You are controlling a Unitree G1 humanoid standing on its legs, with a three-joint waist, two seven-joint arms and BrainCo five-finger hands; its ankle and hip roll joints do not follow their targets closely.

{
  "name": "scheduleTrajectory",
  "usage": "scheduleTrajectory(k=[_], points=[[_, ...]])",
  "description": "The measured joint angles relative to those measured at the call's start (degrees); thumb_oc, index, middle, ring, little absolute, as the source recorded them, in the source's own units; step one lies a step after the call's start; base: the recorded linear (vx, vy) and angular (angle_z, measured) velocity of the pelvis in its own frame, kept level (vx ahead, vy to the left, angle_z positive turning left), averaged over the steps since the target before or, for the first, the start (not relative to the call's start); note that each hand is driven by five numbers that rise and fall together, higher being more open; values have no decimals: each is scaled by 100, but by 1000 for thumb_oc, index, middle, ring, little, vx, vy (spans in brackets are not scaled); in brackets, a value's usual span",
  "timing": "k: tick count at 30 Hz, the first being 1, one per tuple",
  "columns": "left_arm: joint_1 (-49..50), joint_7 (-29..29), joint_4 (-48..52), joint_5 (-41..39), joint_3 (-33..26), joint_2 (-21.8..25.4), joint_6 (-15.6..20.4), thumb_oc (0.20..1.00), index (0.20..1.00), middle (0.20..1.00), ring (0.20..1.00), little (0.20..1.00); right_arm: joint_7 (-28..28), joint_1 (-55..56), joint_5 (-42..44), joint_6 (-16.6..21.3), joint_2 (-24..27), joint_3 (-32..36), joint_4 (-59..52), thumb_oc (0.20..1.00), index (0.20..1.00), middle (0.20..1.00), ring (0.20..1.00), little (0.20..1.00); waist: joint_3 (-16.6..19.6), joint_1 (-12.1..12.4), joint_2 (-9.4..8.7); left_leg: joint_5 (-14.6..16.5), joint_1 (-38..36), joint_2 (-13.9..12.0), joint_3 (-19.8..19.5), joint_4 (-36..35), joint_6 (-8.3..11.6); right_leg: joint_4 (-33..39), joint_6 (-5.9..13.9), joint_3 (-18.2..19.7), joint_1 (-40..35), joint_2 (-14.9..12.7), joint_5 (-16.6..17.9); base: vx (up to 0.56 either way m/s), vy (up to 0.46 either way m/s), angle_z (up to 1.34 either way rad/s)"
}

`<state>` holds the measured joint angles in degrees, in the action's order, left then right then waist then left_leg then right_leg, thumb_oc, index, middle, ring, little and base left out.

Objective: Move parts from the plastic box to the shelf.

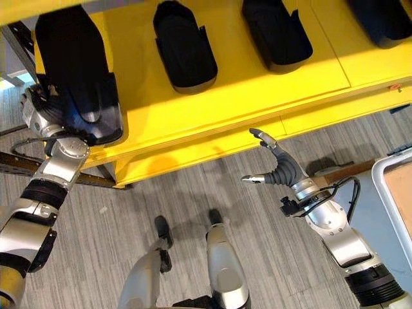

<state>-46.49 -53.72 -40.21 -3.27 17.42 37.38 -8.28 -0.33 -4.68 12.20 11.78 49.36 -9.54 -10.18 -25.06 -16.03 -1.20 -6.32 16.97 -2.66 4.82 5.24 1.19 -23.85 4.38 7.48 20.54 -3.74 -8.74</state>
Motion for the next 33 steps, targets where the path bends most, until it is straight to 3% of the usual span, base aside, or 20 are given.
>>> scheduleTrajectory(k=[6, 33], points=[[-125, 133, -670, -94, -23, 49, -7, 200, 200, 200, 200, 200, 16, -316, 9, -58, 19, -161, 8, 1000, 1000, 1000, 1000, 1000, 50, -66, 25, -67, -23, 25, -14, -20, 16, 30, -4, -23, -34, -28, 11, 13, 46, 2], [35, 363, -440, -363, -54, 177, -29, 200, 200, 200, 200, 200, 214, -215, 59, -80, 26, -213, 54, 1000, 1000, 1000, 1000, 1000, 33, -188, 95, -97, -138, -10, 70, -228, 47, 20, -13, 59, -4, 28, 4, 2, 1, -2]])
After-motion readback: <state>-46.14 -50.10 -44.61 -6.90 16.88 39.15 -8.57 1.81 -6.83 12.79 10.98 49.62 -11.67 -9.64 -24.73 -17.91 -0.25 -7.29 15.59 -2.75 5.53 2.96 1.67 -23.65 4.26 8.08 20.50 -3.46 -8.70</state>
